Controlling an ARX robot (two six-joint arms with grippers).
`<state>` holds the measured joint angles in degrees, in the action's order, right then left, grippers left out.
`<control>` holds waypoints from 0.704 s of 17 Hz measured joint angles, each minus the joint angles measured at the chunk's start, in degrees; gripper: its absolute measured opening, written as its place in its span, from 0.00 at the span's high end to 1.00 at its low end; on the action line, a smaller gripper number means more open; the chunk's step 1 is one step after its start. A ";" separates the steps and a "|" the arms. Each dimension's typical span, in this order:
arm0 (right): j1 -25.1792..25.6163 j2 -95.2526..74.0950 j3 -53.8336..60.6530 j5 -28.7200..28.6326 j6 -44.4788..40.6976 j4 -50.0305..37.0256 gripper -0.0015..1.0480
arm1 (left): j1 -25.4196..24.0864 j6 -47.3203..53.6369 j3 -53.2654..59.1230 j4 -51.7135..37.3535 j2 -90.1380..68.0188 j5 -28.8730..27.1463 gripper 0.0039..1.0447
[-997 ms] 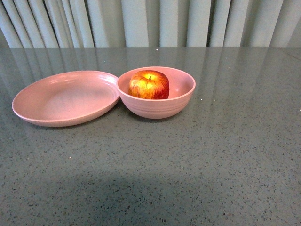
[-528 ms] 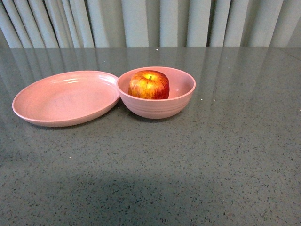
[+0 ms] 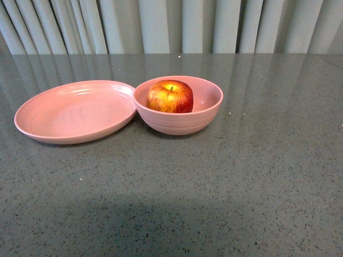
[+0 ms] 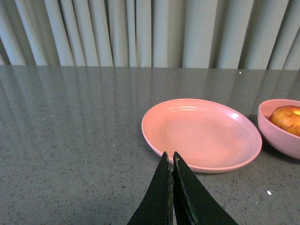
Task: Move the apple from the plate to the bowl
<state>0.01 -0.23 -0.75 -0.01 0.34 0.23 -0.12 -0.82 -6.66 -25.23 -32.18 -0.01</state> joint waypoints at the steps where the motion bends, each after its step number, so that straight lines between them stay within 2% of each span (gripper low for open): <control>1: 0.00 0.00 0.00 0.00 0.00 0.02 0.06 | 0.28 0.00 0.50 0.39 0.94 0.00 0.99; 12: 0.00 0.00 0.00 0.00 0.00 0.02 0.06 | 0.24 0.00 3.13 3.89 7.04 0.00 0.99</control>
<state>0.01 -0.23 -0.75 -0.01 0.34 0.25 0.12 -0.82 -3.53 -21.34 -25.15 -0.01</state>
